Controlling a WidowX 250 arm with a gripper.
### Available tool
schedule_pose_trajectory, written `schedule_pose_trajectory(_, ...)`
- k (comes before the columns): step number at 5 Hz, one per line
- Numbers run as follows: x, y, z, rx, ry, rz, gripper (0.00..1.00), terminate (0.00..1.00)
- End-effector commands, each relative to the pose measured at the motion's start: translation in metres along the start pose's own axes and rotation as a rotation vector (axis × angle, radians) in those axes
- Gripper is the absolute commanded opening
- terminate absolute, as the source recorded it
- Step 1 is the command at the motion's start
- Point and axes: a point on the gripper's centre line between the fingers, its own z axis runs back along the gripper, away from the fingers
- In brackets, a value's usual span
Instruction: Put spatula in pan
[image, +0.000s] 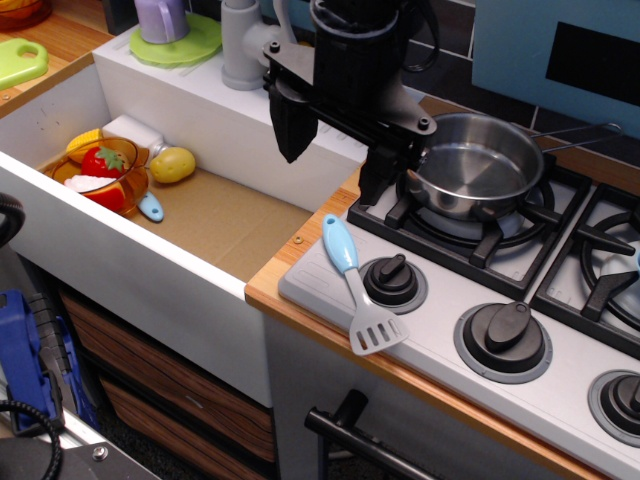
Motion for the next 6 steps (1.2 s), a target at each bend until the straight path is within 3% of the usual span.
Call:
schedule_pose_trajectory(1,0.0,0.0,0.0,0.0,0.0,0.0,1.0,0.0)
schedule_pose_trajectory(3,0.014,-0.001,-0.013,-0.079,0.032,0.382,1.0,0.0)
schedule_pose_trajectory(4,0.023,0.001,-0.018,-0.103,0.018,0.513,1.0,0.0)
schedule_pose_trajectory(5,0.027,0.012,-0.027,-0.119,-0.042,0.533,1.0,0.0)
schedule_pose_trajectory(6,0.024,0.012,-0.037,-0.14,-0.049,0.561,1.0,0.0)
